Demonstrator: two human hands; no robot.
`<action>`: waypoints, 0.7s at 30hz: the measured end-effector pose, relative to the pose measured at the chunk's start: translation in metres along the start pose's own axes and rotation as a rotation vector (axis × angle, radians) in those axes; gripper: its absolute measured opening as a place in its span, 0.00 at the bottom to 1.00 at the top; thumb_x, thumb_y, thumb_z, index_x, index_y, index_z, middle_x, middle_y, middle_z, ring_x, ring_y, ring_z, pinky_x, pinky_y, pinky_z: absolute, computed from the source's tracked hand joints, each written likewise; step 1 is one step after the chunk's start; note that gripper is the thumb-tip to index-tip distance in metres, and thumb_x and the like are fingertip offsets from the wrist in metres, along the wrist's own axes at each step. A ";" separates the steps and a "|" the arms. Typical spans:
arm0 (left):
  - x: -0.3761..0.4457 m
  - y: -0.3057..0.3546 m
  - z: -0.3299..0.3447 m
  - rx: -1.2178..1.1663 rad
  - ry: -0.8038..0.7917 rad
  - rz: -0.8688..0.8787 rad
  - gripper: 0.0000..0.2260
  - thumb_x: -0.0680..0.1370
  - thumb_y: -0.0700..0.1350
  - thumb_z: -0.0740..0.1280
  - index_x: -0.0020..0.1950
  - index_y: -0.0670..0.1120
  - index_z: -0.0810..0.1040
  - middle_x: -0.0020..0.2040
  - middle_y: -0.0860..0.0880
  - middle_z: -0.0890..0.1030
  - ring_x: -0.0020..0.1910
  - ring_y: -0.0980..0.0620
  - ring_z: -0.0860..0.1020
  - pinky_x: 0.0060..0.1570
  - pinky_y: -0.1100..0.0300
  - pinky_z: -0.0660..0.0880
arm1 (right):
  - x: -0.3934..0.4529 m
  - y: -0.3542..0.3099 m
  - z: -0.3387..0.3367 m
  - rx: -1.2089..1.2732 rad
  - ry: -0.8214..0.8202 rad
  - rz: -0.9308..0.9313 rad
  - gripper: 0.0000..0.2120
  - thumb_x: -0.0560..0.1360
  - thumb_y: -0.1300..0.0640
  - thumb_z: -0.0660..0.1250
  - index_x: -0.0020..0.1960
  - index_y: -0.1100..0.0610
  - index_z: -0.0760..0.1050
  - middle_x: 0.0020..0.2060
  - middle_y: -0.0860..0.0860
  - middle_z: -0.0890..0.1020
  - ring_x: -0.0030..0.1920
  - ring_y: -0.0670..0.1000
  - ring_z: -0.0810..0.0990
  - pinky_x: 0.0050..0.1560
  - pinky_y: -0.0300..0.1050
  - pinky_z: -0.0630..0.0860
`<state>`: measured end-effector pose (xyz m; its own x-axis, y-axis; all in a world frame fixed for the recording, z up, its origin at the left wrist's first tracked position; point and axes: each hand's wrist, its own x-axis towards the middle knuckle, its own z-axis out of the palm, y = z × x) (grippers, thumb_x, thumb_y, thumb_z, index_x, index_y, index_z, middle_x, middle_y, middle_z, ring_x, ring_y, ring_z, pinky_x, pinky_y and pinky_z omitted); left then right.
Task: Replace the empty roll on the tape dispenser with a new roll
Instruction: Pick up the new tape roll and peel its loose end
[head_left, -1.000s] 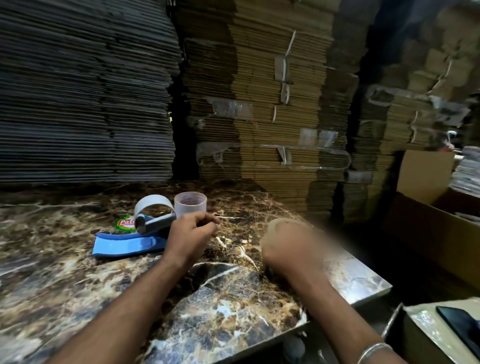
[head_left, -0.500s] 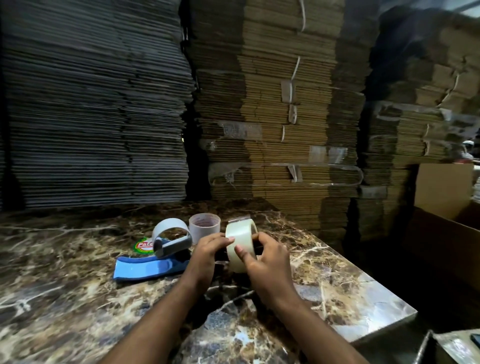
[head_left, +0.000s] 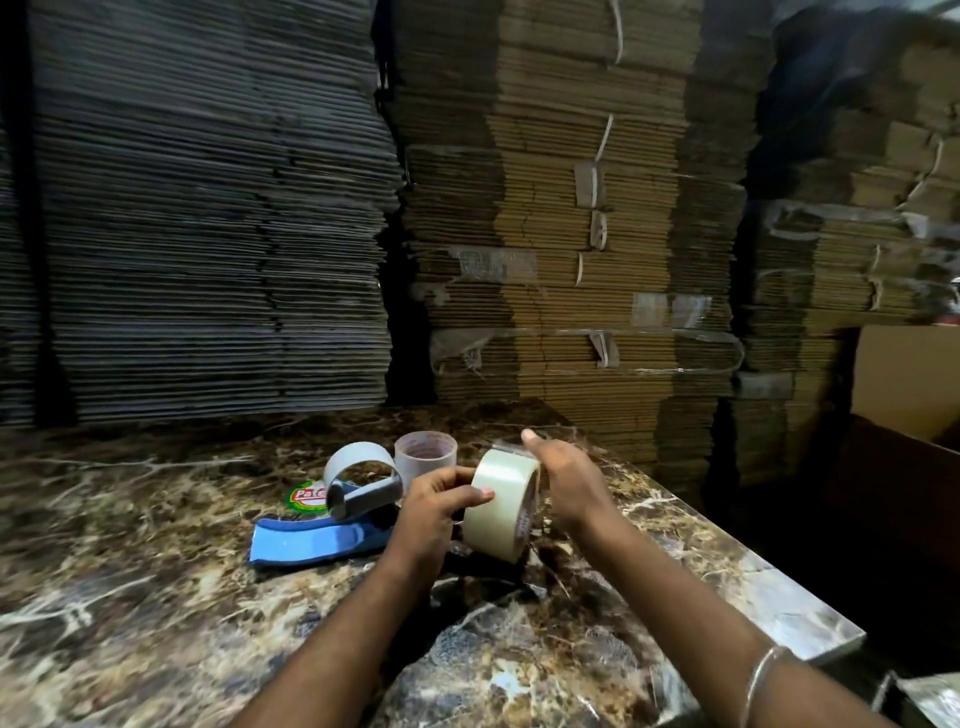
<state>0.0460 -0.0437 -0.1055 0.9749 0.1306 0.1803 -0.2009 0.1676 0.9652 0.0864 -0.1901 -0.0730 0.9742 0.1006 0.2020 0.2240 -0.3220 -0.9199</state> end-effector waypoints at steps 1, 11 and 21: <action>0.000 0.000 0.000 -0.003 -0.004 -0.001 0.10 0.65 0.42 0.70 0.44 0.43 0.84 0.39 0.43 0.84 0.42 0.43 0.79 0.35 0.58 0.73 | 0.004 -0.004 -0.001 0.003 -0.039 0.035 0.30 0.71 0.31 0.58 0.46 0.57 0.82 0.46 0.55 0.84 0.48 0.57 0.82 0.57 0.59 0.76; 0.000 -0.002 -0.001 0.022 -0.017 0.040 0.09 0.64 0.44 0.70 0.42 0.45 0.85 0.37 0.48 0.85 0.40 0.46 0.80 0.34 0.58 0.72 | 0.027 -0.016 -0.021 -0.044 -0.124 0.062 0.16 0.70 0.46 0.71 0.41 0.59 0.83 0.42 0.56 0.86 0.43 0.54 0.81 0.40 0.47 0.72; 0.001 -0.003 -0.002 0.031 -0.023 0.061 0.04 0.70 0.38 0.71 0.43 0.44 0.84 0.36 0.49 0.85 0.37 0.49 0.80 0.34 0.59 0.72 | 0.031 -0.026 -0.022 -0.110 -0.130 0.011 0.14 0.65 0.49 0.76 0.38 0.60 0.85 0.37 0.55 0.86 0.39 0.54 0.81 0.33 0.43 0.72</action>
<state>0.0472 -0.0423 -0.1082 0.9628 0.1173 0.2432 -0.2577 0.1295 0.9575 0.1112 -0.1991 -0.0355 0.9665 0.2153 0.1398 0.2216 -0.4245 -0.8779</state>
